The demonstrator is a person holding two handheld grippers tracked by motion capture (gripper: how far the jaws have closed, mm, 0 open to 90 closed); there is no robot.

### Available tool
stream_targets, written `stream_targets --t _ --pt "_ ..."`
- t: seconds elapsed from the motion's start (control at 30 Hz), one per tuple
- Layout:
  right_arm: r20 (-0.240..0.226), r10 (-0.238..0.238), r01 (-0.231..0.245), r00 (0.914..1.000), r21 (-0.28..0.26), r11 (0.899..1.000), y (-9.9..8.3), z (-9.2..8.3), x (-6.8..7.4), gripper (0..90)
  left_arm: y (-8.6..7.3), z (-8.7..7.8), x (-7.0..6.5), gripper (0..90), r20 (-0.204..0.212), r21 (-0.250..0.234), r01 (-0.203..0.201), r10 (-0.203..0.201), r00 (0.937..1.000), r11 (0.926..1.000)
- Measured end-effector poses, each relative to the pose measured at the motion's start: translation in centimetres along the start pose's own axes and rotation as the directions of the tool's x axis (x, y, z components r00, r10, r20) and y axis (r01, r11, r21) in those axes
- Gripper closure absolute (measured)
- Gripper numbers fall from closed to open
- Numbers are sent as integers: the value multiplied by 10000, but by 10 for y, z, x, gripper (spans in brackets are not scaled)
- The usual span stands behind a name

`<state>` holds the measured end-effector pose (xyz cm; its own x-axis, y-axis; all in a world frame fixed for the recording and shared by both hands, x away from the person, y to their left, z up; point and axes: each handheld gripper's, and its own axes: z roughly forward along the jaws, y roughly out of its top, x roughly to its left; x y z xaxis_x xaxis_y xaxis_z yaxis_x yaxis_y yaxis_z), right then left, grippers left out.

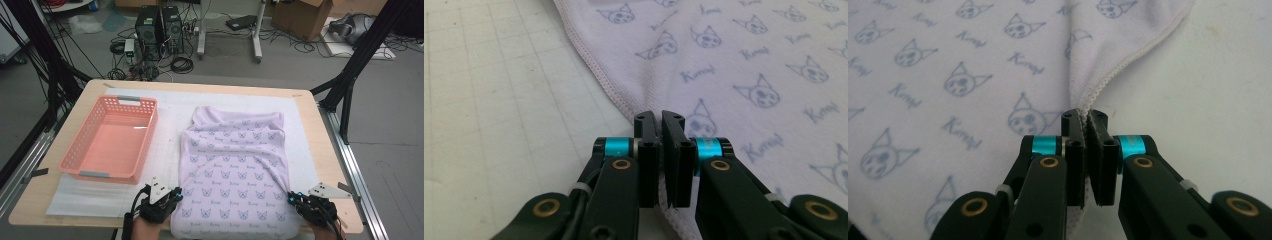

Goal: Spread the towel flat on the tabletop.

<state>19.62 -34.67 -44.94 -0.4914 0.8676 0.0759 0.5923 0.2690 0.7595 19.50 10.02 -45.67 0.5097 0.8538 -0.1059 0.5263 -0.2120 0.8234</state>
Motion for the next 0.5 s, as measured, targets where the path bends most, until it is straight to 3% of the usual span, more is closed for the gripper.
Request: stream_targets --t 0.5 --pt "-929 -382 408 9949 261 9988 -26 -32 10 867 -36 -41 -8 857 800 -358 -75 104 9967 9993"
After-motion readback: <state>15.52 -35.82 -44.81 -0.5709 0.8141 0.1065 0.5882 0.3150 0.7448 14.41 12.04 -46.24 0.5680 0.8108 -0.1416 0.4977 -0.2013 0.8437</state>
